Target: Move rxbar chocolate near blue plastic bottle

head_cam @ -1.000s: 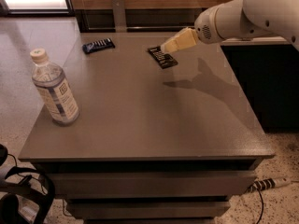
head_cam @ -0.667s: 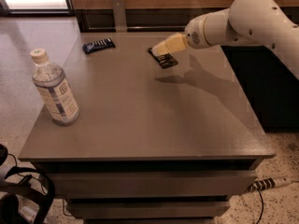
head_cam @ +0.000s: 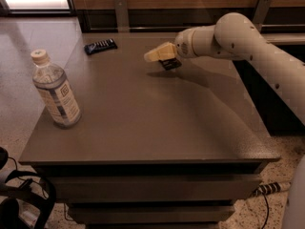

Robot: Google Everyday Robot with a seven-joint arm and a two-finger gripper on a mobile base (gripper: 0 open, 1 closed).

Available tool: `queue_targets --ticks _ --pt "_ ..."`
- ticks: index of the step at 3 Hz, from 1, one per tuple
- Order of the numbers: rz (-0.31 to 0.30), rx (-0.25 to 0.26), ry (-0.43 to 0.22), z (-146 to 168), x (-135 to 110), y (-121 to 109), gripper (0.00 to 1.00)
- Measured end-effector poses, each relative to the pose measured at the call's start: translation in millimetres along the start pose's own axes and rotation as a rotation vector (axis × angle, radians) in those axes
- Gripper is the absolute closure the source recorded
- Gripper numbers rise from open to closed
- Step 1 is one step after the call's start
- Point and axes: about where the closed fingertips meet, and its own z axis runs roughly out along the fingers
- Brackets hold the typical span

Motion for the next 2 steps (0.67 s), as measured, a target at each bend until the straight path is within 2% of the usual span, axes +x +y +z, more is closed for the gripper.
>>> queue_targets --ticks 2 --pt "0.028 -0.021 0.021 21 28 -10 0.0"
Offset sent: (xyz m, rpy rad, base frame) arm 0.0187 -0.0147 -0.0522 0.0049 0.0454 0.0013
